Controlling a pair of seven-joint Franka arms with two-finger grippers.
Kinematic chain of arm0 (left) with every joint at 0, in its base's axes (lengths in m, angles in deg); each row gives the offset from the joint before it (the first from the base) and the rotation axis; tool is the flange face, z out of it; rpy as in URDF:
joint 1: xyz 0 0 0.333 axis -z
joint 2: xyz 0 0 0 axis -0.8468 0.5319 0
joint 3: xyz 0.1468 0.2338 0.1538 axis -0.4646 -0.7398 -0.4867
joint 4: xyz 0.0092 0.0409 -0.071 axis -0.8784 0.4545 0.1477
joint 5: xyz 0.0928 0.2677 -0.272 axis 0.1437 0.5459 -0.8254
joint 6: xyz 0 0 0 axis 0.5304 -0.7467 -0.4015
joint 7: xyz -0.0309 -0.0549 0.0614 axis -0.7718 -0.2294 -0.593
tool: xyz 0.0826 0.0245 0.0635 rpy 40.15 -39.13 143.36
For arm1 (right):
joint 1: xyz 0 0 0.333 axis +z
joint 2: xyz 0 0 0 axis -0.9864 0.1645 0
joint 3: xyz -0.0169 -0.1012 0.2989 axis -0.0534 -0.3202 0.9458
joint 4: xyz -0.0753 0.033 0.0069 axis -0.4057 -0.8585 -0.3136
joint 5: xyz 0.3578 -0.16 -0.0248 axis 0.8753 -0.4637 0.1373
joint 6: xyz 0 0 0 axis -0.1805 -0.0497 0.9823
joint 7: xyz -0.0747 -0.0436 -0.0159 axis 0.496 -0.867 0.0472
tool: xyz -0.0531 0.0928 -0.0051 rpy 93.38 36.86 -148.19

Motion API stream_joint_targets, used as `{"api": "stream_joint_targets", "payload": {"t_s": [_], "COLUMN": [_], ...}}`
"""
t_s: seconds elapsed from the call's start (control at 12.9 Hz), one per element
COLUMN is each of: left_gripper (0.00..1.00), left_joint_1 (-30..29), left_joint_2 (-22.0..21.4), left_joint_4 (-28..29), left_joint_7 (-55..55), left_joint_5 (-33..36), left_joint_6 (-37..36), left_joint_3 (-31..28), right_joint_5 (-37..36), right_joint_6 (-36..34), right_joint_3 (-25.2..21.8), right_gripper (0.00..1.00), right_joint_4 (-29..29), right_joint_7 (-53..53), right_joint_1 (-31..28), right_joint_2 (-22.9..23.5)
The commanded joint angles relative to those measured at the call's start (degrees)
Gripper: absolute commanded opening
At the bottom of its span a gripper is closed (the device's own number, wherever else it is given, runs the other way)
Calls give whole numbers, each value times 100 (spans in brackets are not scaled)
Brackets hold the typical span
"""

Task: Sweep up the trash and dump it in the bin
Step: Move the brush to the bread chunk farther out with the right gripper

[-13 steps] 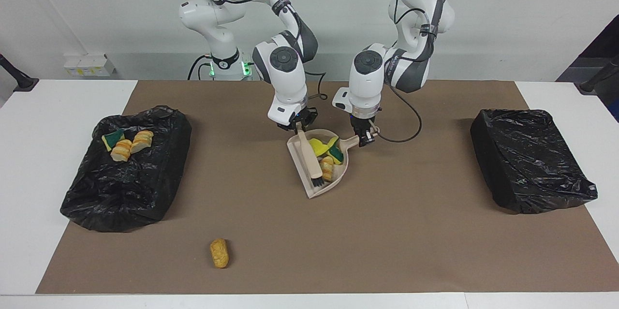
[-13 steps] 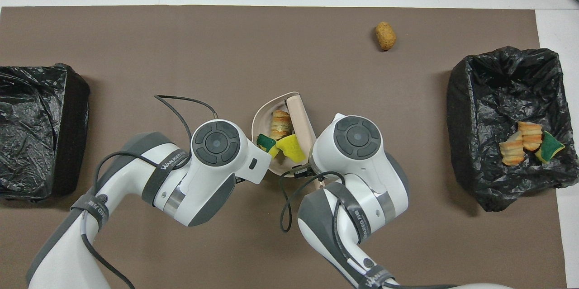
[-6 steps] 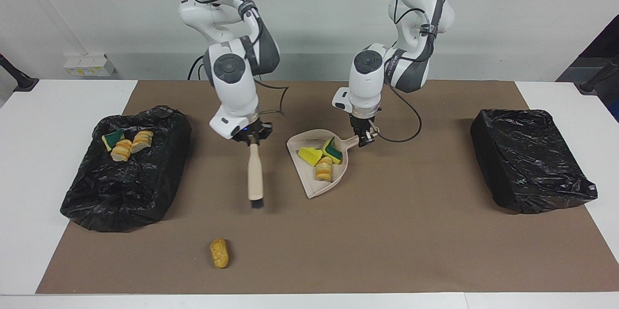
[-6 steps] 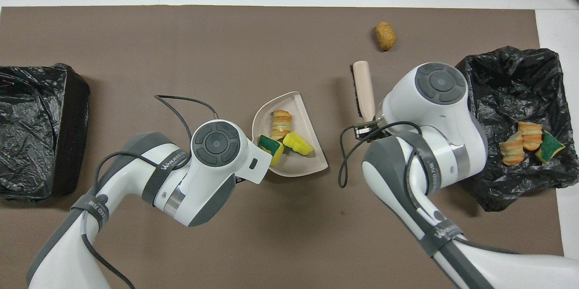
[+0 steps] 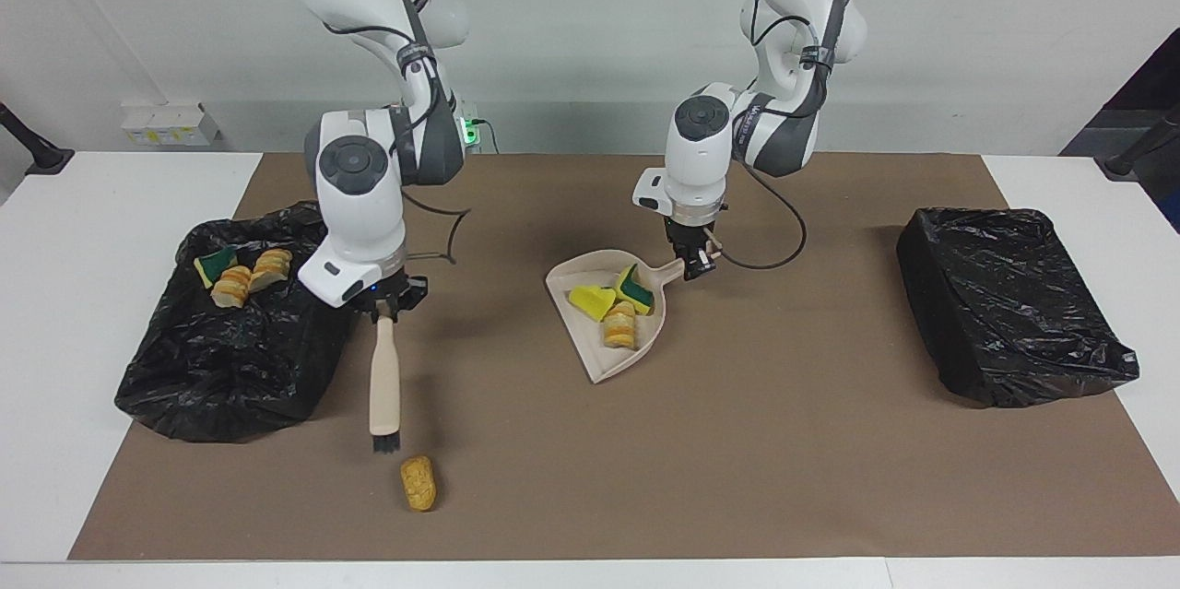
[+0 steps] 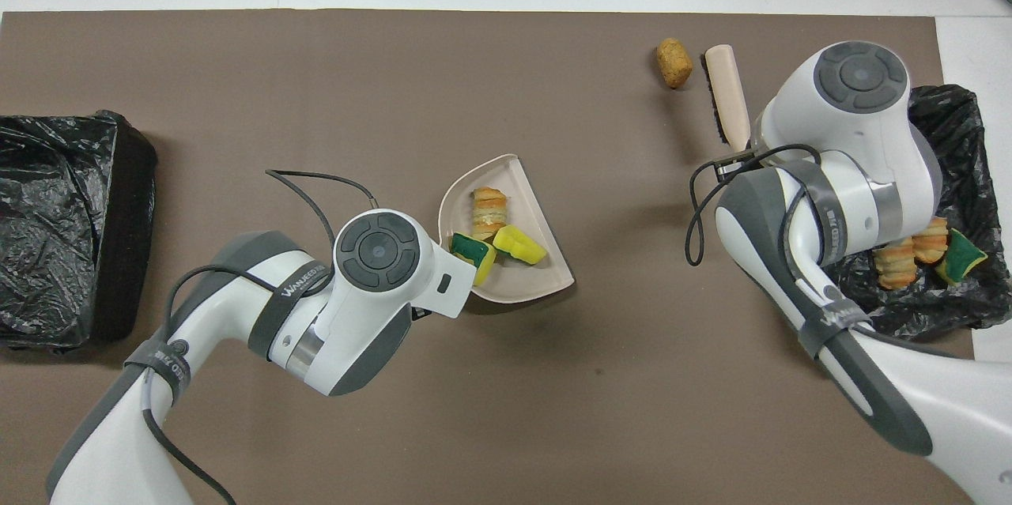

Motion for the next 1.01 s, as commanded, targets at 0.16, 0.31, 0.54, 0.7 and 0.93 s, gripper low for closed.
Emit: {"api": "stream_joint_targets", "payload": {"t_s": [0.16,0.31,0.54,0.7,0.93], "left_gripper": [0,0,0,0,0], "left_joint_1": [38,38,38,38,38], "left_joint_2": [-141,-141,-141,-150,-159], "left_joint_4": [172,172,181,190,208], "left_joint_7": [305,323,367,568,569], "left_joint_5": [38,38,30,38,38], "left_joint_6": [158,150,150,141,141], "left_joint_3": [-26,-26,-26,-26,-26], "right_joint_5": [-741,-935,-892,-839,-839], "right_joint_6": [-196,-108,-178,-205,-231], "right_joint_3": [90,90,152,414,722], "right_gripper": [0,0,0,0,0], "right_joint_4": [-2218,-2563,-2486,-2232,-1670], "right_joint_7": [240,511,976,1433,1891], "right_joint_1": [100,118,206,154,188], "right_joint_2": [1690,2069,2080,2018,1729]}}
